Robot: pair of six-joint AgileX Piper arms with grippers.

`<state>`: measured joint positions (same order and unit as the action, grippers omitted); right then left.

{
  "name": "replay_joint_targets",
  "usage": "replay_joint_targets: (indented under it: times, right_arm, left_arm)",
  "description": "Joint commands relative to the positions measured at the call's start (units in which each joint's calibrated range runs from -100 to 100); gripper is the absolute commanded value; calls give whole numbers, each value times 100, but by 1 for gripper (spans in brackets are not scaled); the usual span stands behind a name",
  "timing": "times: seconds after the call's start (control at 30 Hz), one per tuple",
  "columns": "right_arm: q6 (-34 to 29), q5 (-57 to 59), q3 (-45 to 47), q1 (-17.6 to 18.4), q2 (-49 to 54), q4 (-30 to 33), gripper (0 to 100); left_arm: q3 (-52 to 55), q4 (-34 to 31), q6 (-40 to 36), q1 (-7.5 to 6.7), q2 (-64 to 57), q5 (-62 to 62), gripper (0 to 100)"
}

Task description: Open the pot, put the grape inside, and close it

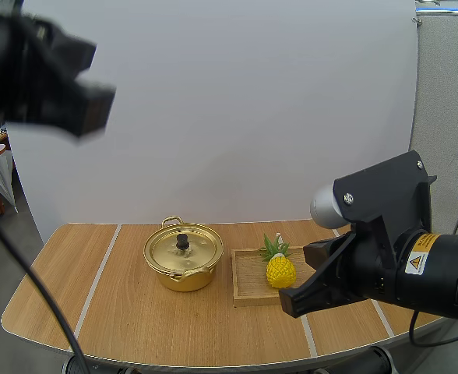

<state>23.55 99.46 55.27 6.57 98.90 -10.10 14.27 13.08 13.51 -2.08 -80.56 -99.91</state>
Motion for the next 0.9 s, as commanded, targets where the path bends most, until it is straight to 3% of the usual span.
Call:
replay_joint_targets:
  times: [0.0,0.27,0.53,0.7,0.87]
  right_arm:
    - [4,-429,6,-226,110,-86,0]
    - [-8,-1679,-14,-307,110,-101,0]
    - [-8,-4974,632,-307,110,-35,0]
    - [-8,-6650,1516,-307,110,395,0]
    - [3,-7116,2253,-307,110,611,0]
  left_arm:
    - [1009,36,-475,-16,-973,46,0]
    - [2076,-399,-1348,-16,-1882,1704,0]
    - [3387,-1308,-2759,21,-1944,3697,0]
    - [4585,-1308,-2790,119,-1944,5206,0]
    - [5594,-1308,-2655,201,-1944,6513,0]
